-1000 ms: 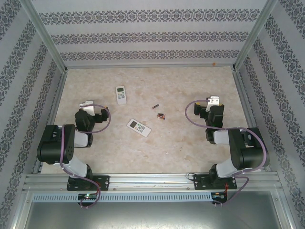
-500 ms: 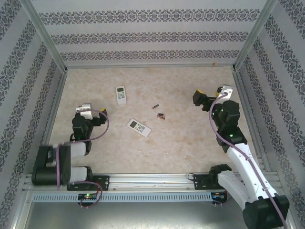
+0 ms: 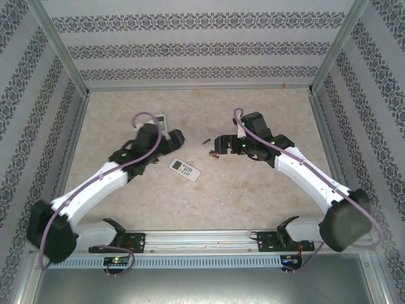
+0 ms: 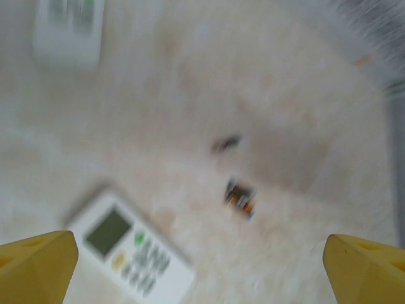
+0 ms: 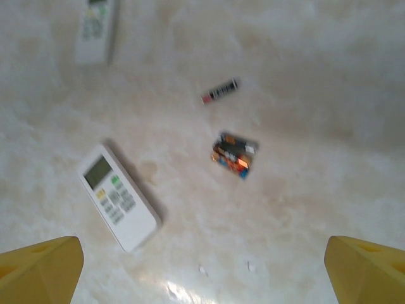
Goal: Load the batteries into the remote control
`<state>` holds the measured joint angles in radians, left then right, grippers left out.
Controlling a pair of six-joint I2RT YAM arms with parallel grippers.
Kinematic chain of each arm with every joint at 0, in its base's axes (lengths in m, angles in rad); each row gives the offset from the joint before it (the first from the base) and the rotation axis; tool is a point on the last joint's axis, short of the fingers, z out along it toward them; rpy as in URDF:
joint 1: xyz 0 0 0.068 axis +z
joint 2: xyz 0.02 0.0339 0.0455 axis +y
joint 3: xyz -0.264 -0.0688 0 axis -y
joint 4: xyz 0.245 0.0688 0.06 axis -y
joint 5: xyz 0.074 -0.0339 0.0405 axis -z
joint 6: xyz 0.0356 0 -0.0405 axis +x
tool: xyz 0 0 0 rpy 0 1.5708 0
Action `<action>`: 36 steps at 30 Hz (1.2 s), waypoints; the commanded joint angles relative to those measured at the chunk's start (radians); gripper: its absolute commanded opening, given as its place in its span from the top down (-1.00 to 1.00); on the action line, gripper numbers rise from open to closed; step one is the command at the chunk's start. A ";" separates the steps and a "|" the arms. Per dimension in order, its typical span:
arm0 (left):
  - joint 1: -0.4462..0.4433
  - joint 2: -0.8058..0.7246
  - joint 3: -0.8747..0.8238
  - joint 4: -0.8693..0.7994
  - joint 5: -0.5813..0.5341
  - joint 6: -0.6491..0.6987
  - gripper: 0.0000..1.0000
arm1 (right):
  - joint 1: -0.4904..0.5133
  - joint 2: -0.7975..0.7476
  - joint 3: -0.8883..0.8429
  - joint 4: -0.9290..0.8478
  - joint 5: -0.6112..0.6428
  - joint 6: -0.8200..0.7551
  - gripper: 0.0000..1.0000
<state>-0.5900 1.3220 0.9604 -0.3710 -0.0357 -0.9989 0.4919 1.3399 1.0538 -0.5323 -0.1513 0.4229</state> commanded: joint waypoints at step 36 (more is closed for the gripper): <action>0.045 0.593 0.276 -0.316 0.117 -0.346 -0.16 | 0.001 -0.216 -0.099 -0.184 0.127 0.030 -0.95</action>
<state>-0.5652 1.8961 1.2457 -0.6880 0.0696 -1.3811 0.4934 1.1194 0.9268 -0.7006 -0.0418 0.4286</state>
